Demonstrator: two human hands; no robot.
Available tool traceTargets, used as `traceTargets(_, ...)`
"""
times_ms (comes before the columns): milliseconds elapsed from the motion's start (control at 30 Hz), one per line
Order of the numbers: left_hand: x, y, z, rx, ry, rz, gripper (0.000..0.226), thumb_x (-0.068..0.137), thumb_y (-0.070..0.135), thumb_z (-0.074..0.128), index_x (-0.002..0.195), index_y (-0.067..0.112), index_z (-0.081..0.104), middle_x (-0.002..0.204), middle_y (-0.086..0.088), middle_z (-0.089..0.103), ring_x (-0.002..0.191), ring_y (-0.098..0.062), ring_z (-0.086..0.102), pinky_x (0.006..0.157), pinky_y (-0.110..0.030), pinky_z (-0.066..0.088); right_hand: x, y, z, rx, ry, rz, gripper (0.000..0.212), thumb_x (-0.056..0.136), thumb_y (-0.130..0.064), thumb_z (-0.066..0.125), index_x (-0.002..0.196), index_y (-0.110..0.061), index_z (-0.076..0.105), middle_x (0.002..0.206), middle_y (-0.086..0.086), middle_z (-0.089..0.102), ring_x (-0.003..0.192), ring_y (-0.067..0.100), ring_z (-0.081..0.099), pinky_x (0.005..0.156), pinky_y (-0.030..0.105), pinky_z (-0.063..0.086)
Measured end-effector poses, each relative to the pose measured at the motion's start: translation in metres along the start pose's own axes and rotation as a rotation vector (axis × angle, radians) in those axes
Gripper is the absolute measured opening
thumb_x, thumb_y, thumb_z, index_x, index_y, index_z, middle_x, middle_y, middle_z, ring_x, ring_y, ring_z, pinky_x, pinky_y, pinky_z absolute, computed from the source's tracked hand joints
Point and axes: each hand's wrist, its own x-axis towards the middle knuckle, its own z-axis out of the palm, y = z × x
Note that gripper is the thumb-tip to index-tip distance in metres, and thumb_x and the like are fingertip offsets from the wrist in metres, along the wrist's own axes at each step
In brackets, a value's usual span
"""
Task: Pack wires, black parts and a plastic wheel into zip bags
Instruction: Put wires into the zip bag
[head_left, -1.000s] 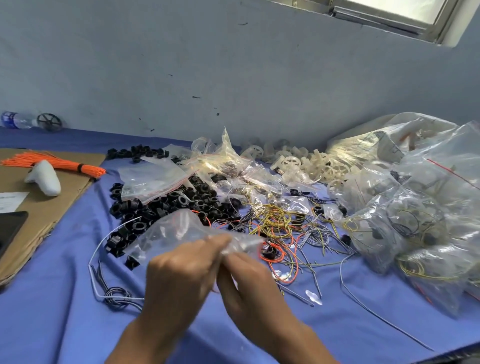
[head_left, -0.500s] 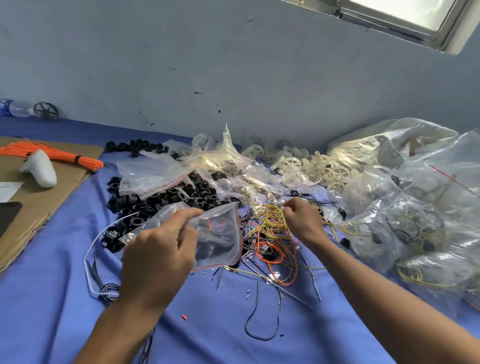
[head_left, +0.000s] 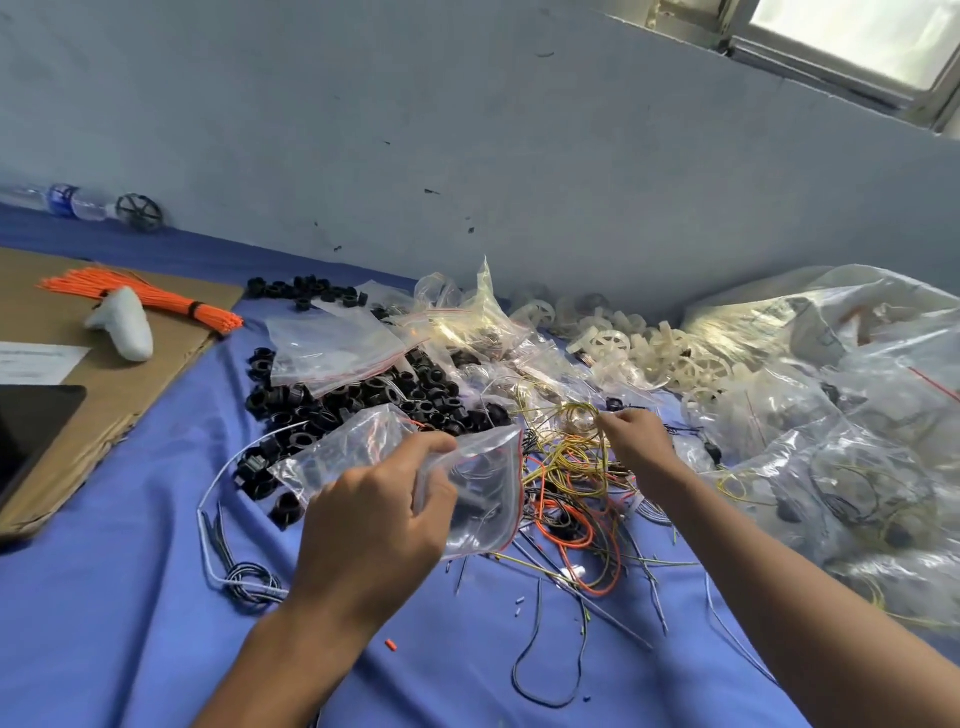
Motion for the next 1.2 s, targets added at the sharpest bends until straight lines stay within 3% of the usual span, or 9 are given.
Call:
traceTargets(167, -0.003, 0.0, 0.002, -0.019, 0.021, 0.004, 0.03, 0.087, 0.055, 0.047, 0.108, 0.039, 0.061, 0.045, 0.005, 0.042, 0.05, -0.014, 0.052, 0.05, -0.031, 0.037, -0.046, 0.009, -0.033, 0.283, 0.002, -0.043, 0.019, 0.094, -0.024, 0.059, 0.081, -0.01, 0.059, 0.072, 0.002, 0.053, 0.063, 0.017, 0.044, 0.06, 0.031, 0.034)
traceTargets(333, -0.005, 0.001, 0.003, -0.027, 0.01, 0.006, 0.032, 0.088, 0.057, 0.045, 0.108, 0.038, 0.062, 0.044, 0.006, 0.042, 0.049, -0.016, 0.052, 0.048, -0.03, 0.032, -0.082, 0.024, -0.056, 0.621, 0.064, 0.025, 0.011, 0.096, -0.013, 0.057, 0.085, -0.016, 0.059, 0.077, 0.002, 0.054, 0.065, 0.016, 0.045, 0.058, 0.029, 0.038)
traceTargets(433, -0.006, 0.002, 0.003, -0.028, 0.004, 0.003, 0.034, 0.091, 0.058, 0.043, 0.107, 0.037, 0.064, 0.044, 0.008, 0.044, 0.048, -0.015, 0.051, 0.048, -0.029, 0.031, -0.086, 0.021, -0.064, 0.507, 0.165, -0.052, 0.008, 0.095, -0.016, 0.059, 0.088, -0.012, 0.061, 0.083, 0.006, 0.058, 0.072, 0.015, 0.05, 0.063, 0.028, 0.04)
traceTargets(533, -0.007, 0.001, 0.003, -0.034, 0.002, -0.008, 0.038, 0.095, 0.061, 0.038, 0.108, 0.036, 0.064, 0.044, 0.008, 0.045, 0.048, -0.017, 0.052, 0.048, -0.029, 0.033, -0.081, 0.012, -0.074, 0.385, 0.254, -0.206, 0.01, 0.095, -0.018, 0.061, 0.091, -0.01, 0.063, 0.081, 0.005, 0.06, 0.069, 0.011, 0.051, 0.059, 0.02, 0.043)
traceTargets(600, -0.006, -0.001, 0.003, -0.028, 0.004, -0.017, 0.036, 0.093, 0.059, 0.038, 0.109, 0.037, 0.063, 0.043, 0.009, 0.045, 0.047, -0.015, 0.049, 0.047, -0.028, 0.032, -0.078, 0.002, -0.081, 0.417, 0.288, -0.27, 0.007, 0.096, -0.017, 0.059, 0.091, -0.013, 0.061, 0.081, 0.005, 0.059, 0.064, 0.007, 0.05, 0.055, 0.015, 0.044)
traceTargets(700, -0.004, -0.003, 0.002, -0.019, 0.015, -0.029, 0.038, 0.091, 0.059, 0.036, 0.11, 0.038, 0.061, 0.042, 0.008, 0.045, 0.049, -0.017, 0.05, 0.048, -0.028, 0.032, -0.075, -0.009, -0.092, 0.561, 0.344, -0.276, 0.008, 0.098, -0.014, 0.055, 0.091, -0.017, 0.056, 0.087, 0.01, 0.062, 0.065, 0.012, 0.051, 0.058, 0.029, 0.044)
traceTargets(767, -0.005, -0.002, 0.003, -0.015, 0.016, -0.03, 0.039, 0.092, 0.061, 0.033, 0.11, 0.038, 0.059, 0.046, 0.008, 0.051, 0.054, -0.02, 0.056, 0.051, -0.03, 0.036, -0.077, -0.018, -0.099, 0.671, 0.347, -0.264, 0.011, 0.1, -0.012, 0.051, 0.091, -0.019, 0.052, 0.088, 0.009, 0.065, 0.063, 0.012, 0.053, 0.055, 0.028, 0.046)
traceTargets(967, -0.006, -0.001, 0.004, -0.021, 0.029, -0.023, 0.037, 0.092, 0.06, 0.032, 0.112, 0.039, 0.056, 0.045, 0.005, 0.048, 0.054, -0.021, 0.052, 0.052, -0.033, 0.035, -0.112, -0.036, -0.118, 0.927, 0.113, -0.277, 0.014, 0.101, -0.011, 0.049, 0.089, -0.018, 0.053, 0.08, 0.003, 0.072, 0.06, 0.01, 0.058, 0.055, 0.02, 0.051)
traceTargets(1200, -0.007, 0.002, 0.006, 0.002, 0.023, -0.014, 0.036, 0.099, 0.058, 0.029, 0.12, 0.04, 0.053, 0.049, 0.003, 0.052, 0.063, -0.03, 0.06, 0.056, -0.036, 0.039, -0.18, -0.018, -0.115, 0.923, -0.204, -0.231, 0.01, 0.087, -0.021, 0.058, 0.083, -0.023, 0.066, 0.084, 0.012, 0.069, 0.065, 0.014, 0.06, 0.057, 0.022, 0.052)
